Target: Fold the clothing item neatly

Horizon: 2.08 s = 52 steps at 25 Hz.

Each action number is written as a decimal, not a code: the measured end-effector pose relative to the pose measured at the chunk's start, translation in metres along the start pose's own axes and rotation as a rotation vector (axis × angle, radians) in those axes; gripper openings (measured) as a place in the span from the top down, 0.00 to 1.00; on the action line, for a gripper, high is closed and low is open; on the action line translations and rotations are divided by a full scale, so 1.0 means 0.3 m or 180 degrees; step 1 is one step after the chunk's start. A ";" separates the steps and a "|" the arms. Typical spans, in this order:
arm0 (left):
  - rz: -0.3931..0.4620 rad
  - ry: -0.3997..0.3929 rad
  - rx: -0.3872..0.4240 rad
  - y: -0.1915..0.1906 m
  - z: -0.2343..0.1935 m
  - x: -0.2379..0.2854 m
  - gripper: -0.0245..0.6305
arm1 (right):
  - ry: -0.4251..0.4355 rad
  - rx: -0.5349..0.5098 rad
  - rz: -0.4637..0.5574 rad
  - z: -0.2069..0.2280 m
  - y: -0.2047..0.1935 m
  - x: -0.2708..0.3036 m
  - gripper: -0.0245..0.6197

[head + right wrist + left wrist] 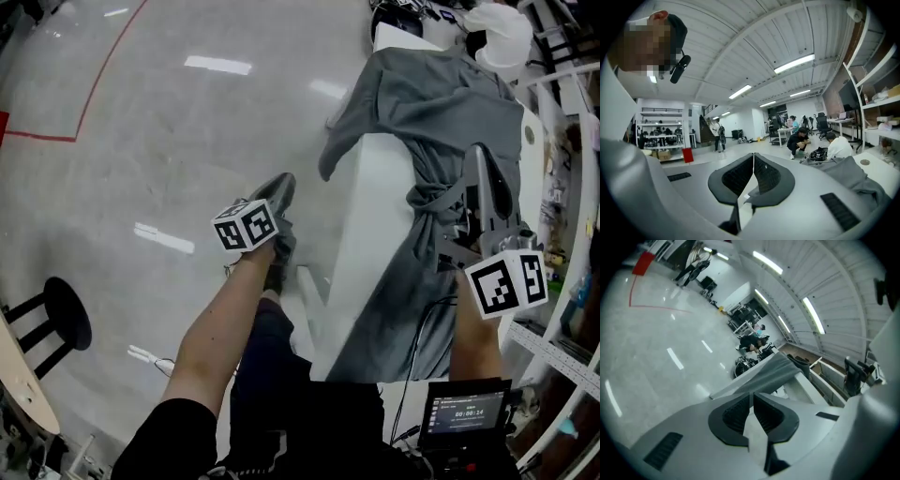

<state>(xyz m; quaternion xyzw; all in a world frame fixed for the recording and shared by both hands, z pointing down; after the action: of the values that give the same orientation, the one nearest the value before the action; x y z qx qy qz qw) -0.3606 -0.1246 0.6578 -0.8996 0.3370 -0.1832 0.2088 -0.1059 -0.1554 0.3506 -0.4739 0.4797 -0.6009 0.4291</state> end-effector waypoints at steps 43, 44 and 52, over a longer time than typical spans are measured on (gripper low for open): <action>0.1300 -0.0734 -0.3141 -0.166 -0.439 0.536 0.95 | 0.0069 -0.0780 -0.0215 0.034 -0.161 0.153 0.95; 0.1260 -0.0726 -0.3074 -0.158 -0.434 0.532 0.95 | 0.0074 -0.0768 -0.0217 0.033 -0.160 0.152 0.95; 0.1256 -0.0740 -0.2248 -0.018 -0.414 0.466 0.96 | 0.0112 -0.0773 -0.0207 0.000 -0.147 0.162 0.95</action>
<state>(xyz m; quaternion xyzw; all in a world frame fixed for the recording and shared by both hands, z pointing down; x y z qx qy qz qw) -0.3174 -0.2476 0.7919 -0.8488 0.5191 0.0898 -0.0447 -0.1176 -0.1950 0.4016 -0.5271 0.5408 -0.5602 0.3404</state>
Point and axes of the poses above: the fingertips, and each gripper's own axes: x forward along the fingers, z to its right, y out of its top, the point moved 5 cm from there along -x, backward along the fingers, and after that the axes turned 14 degrees about -y, right-handed, at the moved point
